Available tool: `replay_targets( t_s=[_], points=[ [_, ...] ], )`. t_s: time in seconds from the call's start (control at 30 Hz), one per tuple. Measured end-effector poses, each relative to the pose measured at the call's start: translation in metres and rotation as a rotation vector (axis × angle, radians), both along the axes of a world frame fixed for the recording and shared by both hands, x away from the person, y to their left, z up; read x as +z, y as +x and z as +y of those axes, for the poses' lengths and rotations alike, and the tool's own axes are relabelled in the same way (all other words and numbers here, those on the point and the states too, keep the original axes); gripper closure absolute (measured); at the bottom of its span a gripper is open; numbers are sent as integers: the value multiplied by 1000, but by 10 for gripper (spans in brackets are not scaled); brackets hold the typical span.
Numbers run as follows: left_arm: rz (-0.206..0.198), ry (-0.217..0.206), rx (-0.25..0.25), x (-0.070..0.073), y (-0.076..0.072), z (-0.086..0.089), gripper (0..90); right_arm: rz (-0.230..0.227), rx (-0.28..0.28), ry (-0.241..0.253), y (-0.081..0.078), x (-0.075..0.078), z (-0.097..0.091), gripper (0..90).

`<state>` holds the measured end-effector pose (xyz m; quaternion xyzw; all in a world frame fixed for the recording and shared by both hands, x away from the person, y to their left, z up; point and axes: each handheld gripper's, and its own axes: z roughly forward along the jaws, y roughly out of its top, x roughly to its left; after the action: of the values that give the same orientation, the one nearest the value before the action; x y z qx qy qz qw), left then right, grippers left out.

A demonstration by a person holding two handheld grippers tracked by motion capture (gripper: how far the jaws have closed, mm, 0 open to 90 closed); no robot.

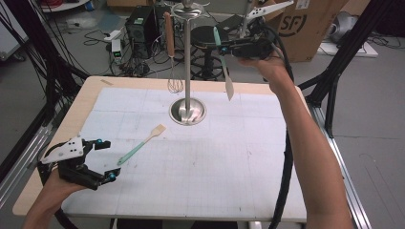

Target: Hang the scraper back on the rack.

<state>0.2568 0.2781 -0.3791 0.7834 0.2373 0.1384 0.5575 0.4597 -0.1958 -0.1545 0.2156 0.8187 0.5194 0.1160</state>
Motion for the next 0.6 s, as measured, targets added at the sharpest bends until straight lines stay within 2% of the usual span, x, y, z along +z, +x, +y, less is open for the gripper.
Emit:
replay_targets(
  t_s=[0.23,0.6],
  points=[
    [3,9,-3,-1,1,-2,17,-6,2,16,12,5,-1,743],
    [8,13,-4,-2,1,-3,17,-26,11,15,26,14,4,743]
  ],
)
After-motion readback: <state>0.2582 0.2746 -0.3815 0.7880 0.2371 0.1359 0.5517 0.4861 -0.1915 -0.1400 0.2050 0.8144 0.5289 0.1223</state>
